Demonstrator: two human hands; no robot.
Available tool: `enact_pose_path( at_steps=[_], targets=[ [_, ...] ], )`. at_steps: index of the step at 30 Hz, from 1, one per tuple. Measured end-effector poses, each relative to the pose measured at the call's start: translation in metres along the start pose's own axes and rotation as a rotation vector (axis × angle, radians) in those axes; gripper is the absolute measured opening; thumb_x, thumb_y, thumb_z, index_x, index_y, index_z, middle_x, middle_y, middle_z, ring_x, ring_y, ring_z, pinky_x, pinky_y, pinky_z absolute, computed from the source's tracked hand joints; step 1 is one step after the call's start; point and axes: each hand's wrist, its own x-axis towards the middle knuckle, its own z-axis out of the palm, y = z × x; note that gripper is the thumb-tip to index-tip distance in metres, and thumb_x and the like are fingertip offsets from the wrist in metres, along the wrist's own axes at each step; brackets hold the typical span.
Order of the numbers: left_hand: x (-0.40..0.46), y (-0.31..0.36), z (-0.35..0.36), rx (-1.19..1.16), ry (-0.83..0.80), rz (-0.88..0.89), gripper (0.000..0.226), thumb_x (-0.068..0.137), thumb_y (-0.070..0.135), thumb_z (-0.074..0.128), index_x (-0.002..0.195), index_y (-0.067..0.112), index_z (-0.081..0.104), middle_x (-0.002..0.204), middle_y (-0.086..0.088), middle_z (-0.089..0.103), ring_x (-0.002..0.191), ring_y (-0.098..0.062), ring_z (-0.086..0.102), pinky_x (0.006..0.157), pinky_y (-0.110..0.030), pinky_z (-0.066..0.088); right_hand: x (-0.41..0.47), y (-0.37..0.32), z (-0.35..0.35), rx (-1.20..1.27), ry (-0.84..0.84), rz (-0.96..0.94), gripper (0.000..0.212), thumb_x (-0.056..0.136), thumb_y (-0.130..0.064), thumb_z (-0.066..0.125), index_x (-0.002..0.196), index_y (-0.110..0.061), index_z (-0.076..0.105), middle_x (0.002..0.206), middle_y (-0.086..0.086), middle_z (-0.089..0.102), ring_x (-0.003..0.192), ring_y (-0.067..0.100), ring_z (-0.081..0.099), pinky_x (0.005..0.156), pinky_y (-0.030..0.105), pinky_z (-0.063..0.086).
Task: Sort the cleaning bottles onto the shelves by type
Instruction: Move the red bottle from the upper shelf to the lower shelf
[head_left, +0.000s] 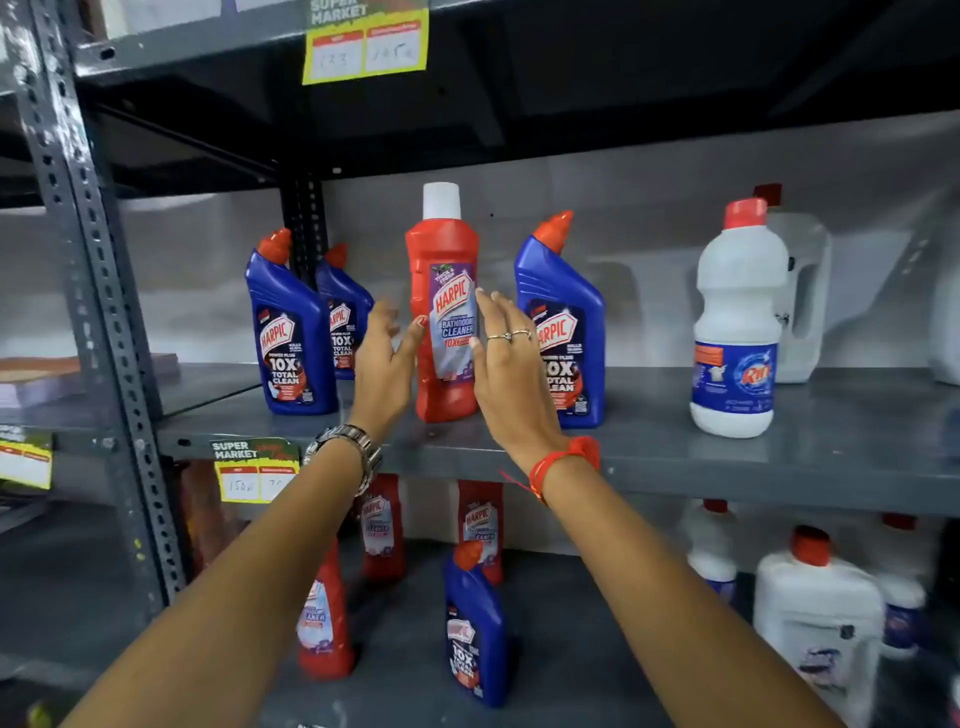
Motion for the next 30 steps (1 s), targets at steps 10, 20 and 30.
enact_pose_path(
  at_steps=[10,20,30],
  targets=[
    [0.028,-0.032,0.003,-0.218,-0.163,-0.133,0.026,0.091,0.017,0.047,0.111,0.002,0.053,0.107,-0.011,0.062,0.092,-0.020,0.061,0.085,-0.043,0.053,0.019,0.011,0.049,0.291,-0.084,0.507,0.037,0.089,-0.002,0.042,0.126,-0.008,0.045,0.123,0.017,0.060,0.113,0.029,0.057,0.086,0.024,0.041],
    [0.027,-0.026,-0.011,-0.163,-0.152,-0.099,0.027,0.091,0.014,0.046,0.108,-0.005,0.055,0.112,-0.024,0.063,0.096,-0.029,0.063,0.086,-0.047,0.053,0.016,0.008,0.037,0.749,-0.175,0.707,0.047,0.081,0.014,0.052,0.126,0.006,0.041,0.128,0.030,0.053,0.103,0.024,0.053,0.082,0.026,0.049],
    [-0.030,0.013,-0.037,-0.223,-0.086,0.014,0.021,0.093,0.017,0.042,0.082,0.027,0.057,0.083,0.007,0.064,0.074,-0.004,0.064,0.070,-0.031,0.055,-0.019,-0.021,-0.011,0.840,-0.209,0.533,0.054,0.079,0.001,0.065,0.128,-0.003,0.042,0.109,0.011,0.061,0.097,0.015,0.061,0.089,0.025,0.051]
  ],
)
